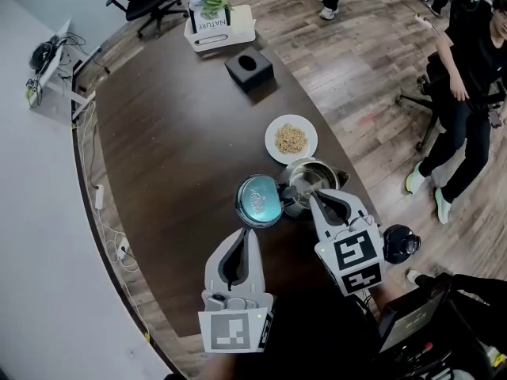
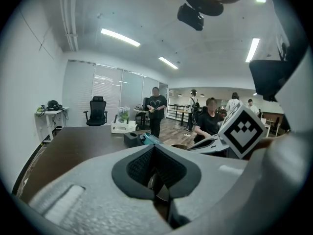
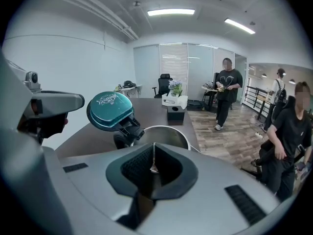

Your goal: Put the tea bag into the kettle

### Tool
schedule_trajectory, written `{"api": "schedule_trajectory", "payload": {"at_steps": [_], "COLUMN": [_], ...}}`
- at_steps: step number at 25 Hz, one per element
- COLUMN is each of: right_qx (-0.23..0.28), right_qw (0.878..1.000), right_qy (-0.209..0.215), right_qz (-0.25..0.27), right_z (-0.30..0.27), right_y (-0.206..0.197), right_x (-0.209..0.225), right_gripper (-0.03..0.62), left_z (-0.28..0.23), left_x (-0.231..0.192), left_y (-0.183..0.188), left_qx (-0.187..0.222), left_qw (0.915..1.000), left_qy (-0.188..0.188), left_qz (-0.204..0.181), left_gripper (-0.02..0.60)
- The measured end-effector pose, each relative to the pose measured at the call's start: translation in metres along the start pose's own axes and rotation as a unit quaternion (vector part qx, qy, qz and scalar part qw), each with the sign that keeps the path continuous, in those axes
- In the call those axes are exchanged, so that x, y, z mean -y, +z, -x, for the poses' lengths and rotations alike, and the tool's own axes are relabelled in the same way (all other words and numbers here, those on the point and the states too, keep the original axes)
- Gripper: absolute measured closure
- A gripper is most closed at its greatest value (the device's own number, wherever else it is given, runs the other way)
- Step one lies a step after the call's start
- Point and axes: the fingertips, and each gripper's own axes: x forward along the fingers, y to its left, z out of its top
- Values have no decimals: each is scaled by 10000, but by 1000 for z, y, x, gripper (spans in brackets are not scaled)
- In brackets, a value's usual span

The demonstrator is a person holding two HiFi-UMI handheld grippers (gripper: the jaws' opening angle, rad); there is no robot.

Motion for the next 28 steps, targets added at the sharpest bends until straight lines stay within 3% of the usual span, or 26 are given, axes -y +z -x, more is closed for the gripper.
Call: {"api": "schedule_trajectory", "payload": {"at_steps": [14, 28], "right_qx": [121, 729], "right_qw": [9998, 9950], "right_qy": [-129, -643], "right_qz": [-34, -212], "right_z": [10, 69], "right_y": [3, 14], "right_x": [-4, -26], "right_gripper": [551, 585], "left_z": [19, 53], "left_x": [1, 7], "left_y": [1, 3], "left_qx": [76, 295], "left_qw": [9999, 9976], "left_qy": [-81, -584], "left_qz": [-78, -215], "left_gripper": [577, 577]}}
